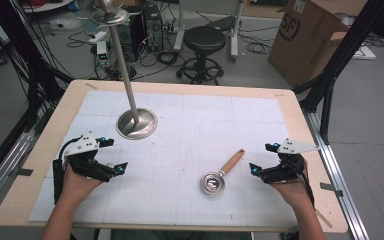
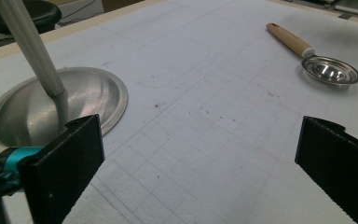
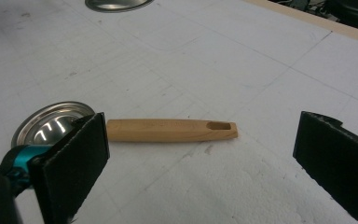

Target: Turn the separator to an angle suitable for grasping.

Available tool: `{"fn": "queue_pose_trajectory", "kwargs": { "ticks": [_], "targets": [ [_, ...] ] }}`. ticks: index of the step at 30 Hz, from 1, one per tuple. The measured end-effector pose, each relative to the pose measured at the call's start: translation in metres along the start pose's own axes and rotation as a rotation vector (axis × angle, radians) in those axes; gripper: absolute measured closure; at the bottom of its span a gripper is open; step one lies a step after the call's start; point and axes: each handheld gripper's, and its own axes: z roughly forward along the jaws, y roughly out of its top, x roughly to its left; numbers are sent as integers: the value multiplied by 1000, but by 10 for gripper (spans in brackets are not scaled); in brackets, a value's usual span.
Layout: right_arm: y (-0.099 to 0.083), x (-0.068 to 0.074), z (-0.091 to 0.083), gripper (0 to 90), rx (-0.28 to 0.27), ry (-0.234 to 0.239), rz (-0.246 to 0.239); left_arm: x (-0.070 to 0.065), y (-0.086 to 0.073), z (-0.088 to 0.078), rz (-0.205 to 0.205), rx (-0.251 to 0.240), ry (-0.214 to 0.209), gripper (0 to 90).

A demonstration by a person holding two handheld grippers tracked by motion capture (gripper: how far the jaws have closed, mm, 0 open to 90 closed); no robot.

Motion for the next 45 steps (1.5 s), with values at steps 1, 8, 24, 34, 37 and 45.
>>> {"fn": "queue_pose_trajectory", "kwargs": {
  "ticks": [1,8,24,34,37,45],
  "targets": [
    [0,0,0,21,0,2,-1,0,0,0,-6,1,4,18],
    [-1,0,-1,25,7,-10,-1,0,-2,1,-6,7,-2,18],
    [0,6,4,168,39,7,-50,1,-2,1,-6,-1,-10,18],
    [-1,12,13,457,82,103,-56,-1,-2,3,-4,3,-14,18],
    [-2,16,20,541,112,132,-65,-1,-1,3,-1,4,-15,18],
    [-3,27,35,765,153,202,-83,-1,-2,4,0,10,-18,18]
  ]
}}
